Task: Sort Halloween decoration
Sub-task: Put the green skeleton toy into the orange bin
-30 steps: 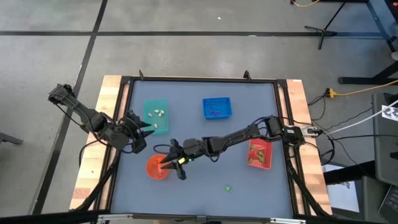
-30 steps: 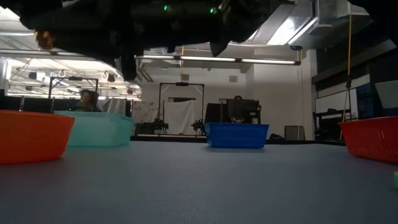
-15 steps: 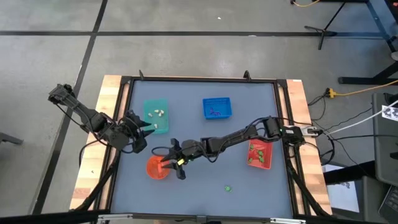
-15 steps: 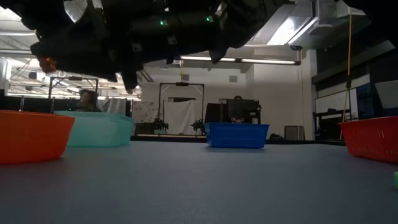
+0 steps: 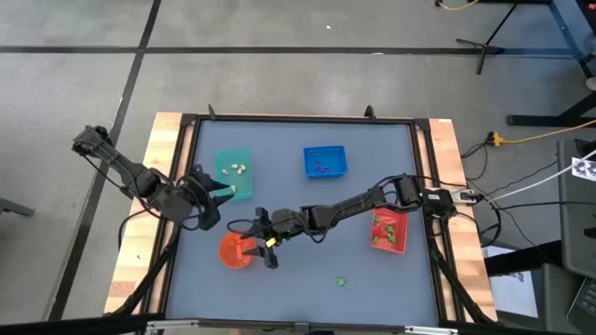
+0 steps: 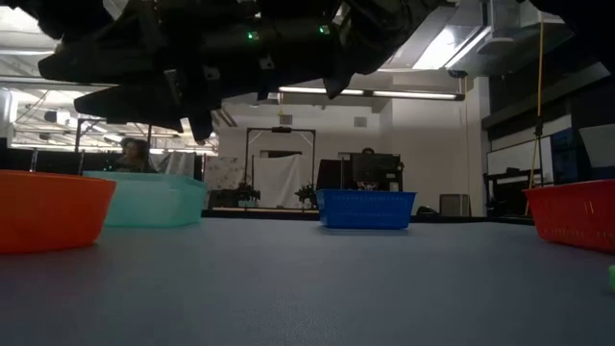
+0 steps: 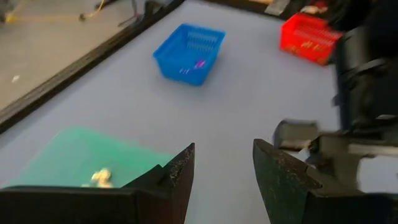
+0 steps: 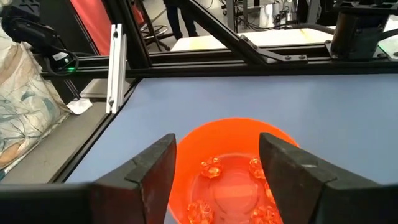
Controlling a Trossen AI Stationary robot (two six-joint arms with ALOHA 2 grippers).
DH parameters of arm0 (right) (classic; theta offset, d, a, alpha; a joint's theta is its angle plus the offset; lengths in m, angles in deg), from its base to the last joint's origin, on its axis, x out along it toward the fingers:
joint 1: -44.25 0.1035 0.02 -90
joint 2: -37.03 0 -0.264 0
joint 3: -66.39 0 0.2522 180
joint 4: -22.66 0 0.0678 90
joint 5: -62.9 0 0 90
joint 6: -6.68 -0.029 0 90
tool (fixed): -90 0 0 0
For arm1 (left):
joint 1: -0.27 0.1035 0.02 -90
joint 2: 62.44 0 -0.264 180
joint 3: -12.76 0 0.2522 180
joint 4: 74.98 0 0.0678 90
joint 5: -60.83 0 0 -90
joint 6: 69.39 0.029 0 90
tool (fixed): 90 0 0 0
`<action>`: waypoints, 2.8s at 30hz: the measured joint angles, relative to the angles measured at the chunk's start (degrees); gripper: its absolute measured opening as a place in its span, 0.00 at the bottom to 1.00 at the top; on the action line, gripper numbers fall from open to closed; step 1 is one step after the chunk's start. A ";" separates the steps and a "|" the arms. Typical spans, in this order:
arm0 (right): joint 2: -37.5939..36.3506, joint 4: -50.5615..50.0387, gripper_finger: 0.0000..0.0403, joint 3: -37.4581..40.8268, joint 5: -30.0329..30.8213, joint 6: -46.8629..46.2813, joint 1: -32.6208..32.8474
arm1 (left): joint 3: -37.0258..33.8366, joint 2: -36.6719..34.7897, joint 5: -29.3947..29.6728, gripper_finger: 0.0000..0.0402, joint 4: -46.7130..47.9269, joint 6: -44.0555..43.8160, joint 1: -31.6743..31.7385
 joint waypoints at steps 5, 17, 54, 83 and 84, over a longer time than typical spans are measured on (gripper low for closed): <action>-0.31 -1.03 0.55 0.00 -4.31 -0.04 0.02 | 0.00 0.29 -0.73 0.37 -10.85 13.78 1.54; -13.80 -33.35 0.46 0.01 -6.87 0.12 0.99 | 0.00 -0.79 -12.76 0.37 -19.48 38.06 17.75; -33.88 -80.48 0.46 0.02 11.45 -27.77 22.17 | -33.42 -41.86 -32.54 0.37 -31.28 41.02 32.13; -31.49 -80.43 0.46 0.07 7.62 -43.75 24.98 | -33.42 -41.83 -34.13 0.37 -31.09 41.00 32.11; -30.86 -80.34 0.46 0.07 7.65 -43.83 25.27 | -33.42 -41.83 -34.53 0.37 -31.04 41.00 32.11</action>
